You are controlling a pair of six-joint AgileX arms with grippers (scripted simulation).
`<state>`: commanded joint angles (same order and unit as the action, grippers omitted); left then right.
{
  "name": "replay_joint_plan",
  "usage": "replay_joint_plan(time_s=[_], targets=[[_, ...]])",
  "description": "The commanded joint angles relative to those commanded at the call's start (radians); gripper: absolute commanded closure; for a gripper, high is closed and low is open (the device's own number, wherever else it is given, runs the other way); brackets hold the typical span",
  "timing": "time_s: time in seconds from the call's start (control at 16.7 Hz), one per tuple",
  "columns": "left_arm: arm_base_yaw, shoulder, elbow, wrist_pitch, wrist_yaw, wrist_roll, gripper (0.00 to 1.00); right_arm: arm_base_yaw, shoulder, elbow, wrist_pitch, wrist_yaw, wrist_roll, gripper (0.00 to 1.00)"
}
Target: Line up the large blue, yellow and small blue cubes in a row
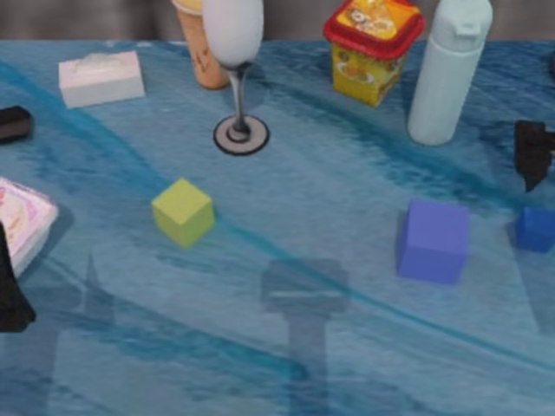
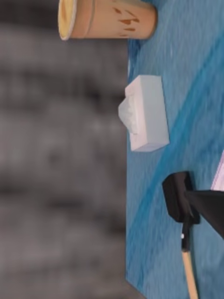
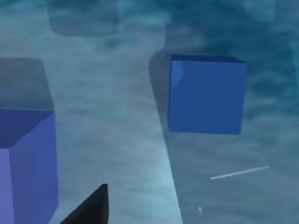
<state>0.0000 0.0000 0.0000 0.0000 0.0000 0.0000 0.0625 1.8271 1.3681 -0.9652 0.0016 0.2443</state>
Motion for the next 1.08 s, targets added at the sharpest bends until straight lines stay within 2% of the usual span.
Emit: replay_joint_plan(time_s=[0.3, 0.72, 1.08], targets=[[0.0, 0.0, 0.0, 0.0, 0.0, 0.0, 0.0, 0.006, 0.212, 0.177, -0.103, 0.0, 0.031, 0.0], [0.0, 0.0, 0.0, 0.0, 0.0, 0.0, 0.0, 0.001, 0.228, 0.189, -0.107, 0.0, 0.033, 0.0], [0.0, 0.0, 0.0, 0.0, 0.0, 0.0, 0.0, 0.006, 0.314, 0.082, 0.093, 0.001, 0.035, 0.0]])
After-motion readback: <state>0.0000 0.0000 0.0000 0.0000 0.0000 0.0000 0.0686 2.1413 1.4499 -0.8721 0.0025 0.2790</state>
